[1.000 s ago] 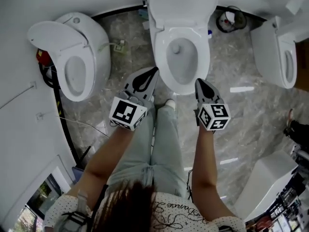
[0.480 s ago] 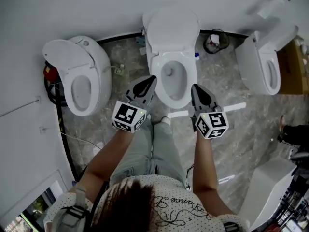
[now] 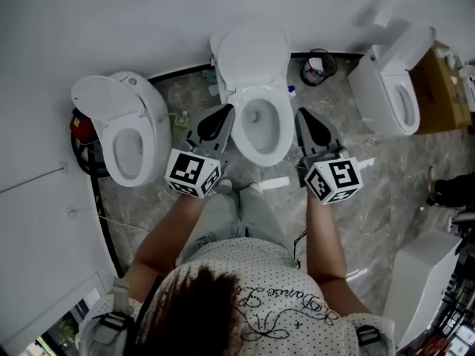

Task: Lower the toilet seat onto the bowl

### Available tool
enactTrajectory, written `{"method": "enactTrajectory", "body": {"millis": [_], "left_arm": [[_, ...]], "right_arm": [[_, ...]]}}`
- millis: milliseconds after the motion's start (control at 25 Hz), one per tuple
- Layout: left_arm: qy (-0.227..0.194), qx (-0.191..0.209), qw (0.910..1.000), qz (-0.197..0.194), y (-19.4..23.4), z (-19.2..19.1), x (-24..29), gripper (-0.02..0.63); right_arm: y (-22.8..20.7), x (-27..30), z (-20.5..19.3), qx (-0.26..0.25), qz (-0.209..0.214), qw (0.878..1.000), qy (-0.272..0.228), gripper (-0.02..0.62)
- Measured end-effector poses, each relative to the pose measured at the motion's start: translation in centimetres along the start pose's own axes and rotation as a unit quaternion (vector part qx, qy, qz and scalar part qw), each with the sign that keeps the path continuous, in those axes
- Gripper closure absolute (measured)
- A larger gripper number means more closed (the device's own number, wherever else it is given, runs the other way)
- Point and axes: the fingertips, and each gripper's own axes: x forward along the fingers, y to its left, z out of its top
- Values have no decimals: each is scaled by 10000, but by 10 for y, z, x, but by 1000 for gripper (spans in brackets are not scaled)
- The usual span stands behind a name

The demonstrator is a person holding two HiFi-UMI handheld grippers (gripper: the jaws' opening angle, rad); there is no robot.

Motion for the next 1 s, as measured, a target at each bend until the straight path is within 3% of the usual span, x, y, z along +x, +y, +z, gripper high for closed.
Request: {"method": "enactTrajectory", "body": {"millis": [360,1000], "left_arm": [[-281,95,9995,-89,-9,46,-12,601],[-455,398,9982,-59,-15,63,-28,601]], "right_arm": [[22,-20,50,-368,-75,9981,-479,584],[38,-35,70,-658,-237,9943,-801,584]]}}
